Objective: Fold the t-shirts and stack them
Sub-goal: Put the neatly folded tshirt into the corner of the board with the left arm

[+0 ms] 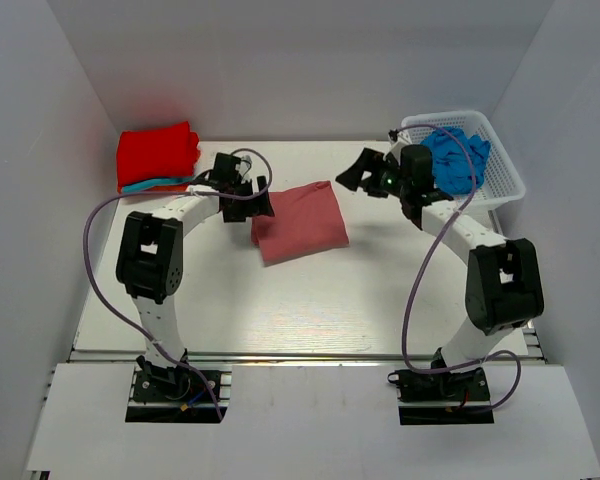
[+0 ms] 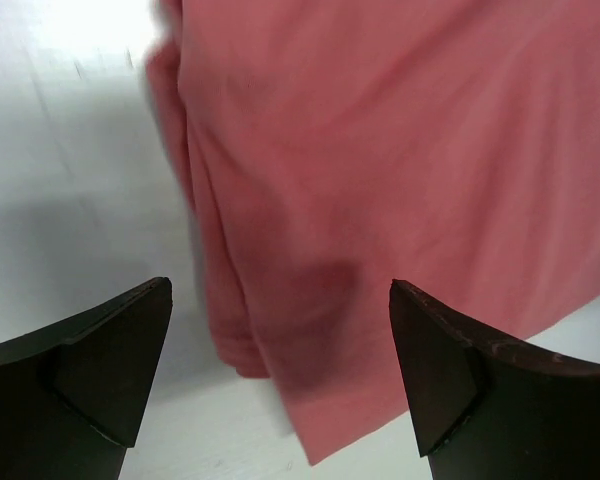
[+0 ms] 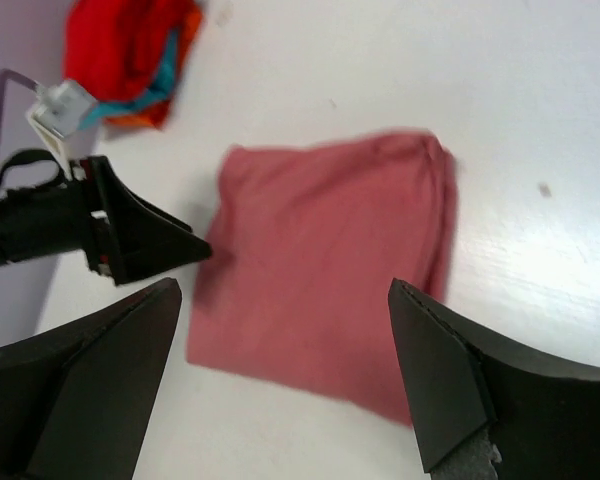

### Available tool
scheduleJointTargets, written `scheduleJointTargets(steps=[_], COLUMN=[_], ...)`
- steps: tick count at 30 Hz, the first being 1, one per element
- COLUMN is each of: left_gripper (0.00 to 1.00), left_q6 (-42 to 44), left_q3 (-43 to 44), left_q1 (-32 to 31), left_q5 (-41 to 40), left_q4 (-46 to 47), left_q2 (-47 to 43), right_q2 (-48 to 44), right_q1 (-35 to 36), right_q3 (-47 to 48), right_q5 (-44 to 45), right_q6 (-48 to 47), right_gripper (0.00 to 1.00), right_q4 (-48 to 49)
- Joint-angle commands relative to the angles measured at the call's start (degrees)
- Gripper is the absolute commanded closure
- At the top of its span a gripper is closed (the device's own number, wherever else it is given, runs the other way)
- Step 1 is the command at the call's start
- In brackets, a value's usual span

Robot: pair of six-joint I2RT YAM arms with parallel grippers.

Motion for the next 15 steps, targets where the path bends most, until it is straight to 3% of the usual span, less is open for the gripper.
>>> scheduleJointTargets(steps=[1, 8, 15], left_gripper=[0.0, 0.0, 0.22], left_q6=[-0.74, -2.85, -1.8], left_q3=[-2.39, -2.92, -1.88], left_q1=[-0.18, -1.32, -4.92], left_q5=[4.62, 5.78, 0.52], left_q4=[0.29, 3.46, 2.95], left_q2=[-0.82, 4.29, 10.26], right_q2=[-3.34, -6.86, -9.58], right_q1=[-0.21, -0.21, -0.39], right_q3=[-6.04, -9.21, -11.14], right_q5=[4.6, 3.91, 4.78], right_q6=[-3.62, -4.86, -4.42], right_gripper=[0.1, 0.1, 0.1], right_q4=[-2.58, -6.01, -7.24])
